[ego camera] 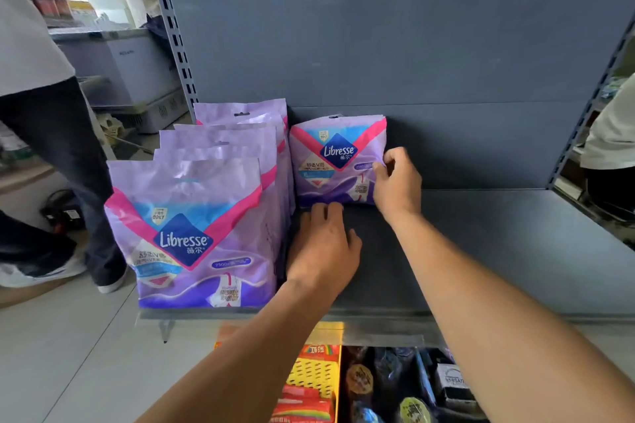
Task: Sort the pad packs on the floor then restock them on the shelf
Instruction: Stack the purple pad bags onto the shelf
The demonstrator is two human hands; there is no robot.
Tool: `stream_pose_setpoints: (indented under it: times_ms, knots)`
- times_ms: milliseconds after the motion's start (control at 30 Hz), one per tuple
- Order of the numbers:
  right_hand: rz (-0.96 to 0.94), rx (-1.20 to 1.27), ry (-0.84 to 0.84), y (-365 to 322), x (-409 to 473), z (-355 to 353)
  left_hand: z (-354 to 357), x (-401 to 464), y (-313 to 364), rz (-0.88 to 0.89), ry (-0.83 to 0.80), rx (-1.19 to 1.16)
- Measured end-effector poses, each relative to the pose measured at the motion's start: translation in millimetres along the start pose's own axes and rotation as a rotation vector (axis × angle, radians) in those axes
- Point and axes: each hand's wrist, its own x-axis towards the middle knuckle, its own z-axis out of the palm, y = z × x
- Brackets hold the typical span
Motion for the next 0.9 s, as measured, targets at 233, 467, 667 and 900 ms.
stream_pose_setpoints:
  times_ms: [233, 467, 667, 900]
  knots:
    - [-0.008, 0.022, 0.005, 7, 1, 20, 4, 3, -4, -0.018, -0.023, -0.015]
    - [0.077, -0.028, -0.163, 8, 1, 12, 6, 4, -4, -0.043, -0.071, 0.021]
    - [0.119, -0.057, -0.208, 2, 1, 7, 6, 2, -3, -0.042, -0.094, 0.042]
    - [0.152, -0.144, -0.263, 0, 12, 7, 5, 3, -3, -0.031, -0.077, 0.045]
